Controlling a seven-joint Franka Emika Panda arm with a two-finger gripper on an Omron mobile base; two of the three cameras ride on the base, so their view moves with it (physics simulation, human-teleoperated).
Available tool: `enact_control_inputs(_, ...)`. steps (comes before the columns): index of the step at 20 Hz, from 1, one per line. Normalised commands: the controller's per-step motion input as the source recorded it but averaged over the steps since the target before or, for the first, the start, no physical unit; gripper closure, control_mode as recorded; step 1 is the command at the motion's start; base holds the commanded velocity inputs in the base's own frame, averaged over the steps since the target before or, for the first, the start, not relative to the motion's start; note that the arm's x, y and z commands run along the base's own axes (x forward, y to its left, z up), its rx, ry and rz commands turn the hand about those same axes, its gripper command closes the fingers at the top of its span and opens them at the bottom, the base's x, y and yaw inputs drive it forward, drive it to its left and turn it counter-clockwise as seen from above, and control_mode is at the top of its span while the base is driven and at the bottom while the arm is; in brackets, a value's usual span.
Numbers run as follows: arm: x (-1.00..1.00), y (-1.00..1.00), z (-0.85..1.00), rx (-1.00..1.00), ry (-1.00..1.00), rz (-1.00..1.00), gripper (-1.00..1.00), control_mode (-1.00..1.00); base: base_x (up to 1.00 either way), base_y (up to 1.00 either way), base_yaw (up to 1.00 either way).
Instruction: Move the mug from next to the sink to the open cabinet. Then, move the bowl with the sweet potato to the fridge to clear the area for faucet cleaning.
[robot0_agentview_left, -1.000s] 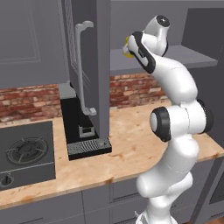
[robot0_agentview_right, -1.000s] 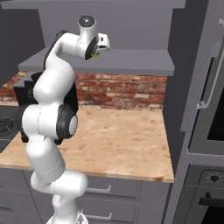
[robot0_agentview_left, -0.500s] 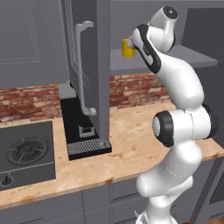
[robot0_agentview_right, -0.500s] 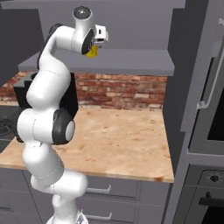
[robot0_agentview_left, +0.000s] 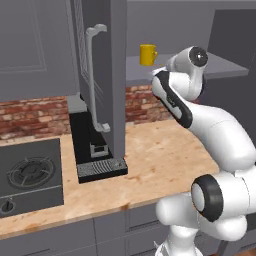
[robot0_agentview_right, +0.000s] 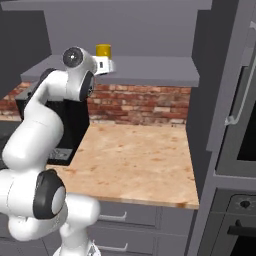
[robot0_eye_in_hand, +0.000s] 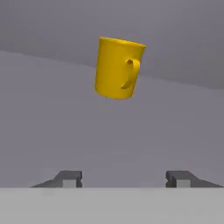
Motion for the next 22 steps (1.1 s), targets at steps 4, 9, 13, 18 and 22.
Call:
enact_control_inputs(4, -1.0, 0.0, -1.0, -0.1, 0.0, 0.14, -1.0, -1.0, 0.0, 0.0, 0.0)
enact_control_inputs(9, 0.0, 0.0, 0.0, 0.0, 0.0, 0.0, -1.0, 1.0, -0.85, 0.0, 0.71)
enact_control_inputs(13, 0.0, 0.0, 0.0, 0.0, 0.0, 0.0, -1.0, 1.0, -0.48, 0.0, 0.86)
enact_control_inputs(18, 0.0, 0.0, 0.0, 0.0, 0.0, 0.0, -1.0, 1.0, -0.38, 0.0, 0.75)
enact_control_inputs(22, 0.0, 0.0, 0.0, 0.0, 0.0, 0.0, -1.0, 1.0, -0.36, 0.0, 0.7)
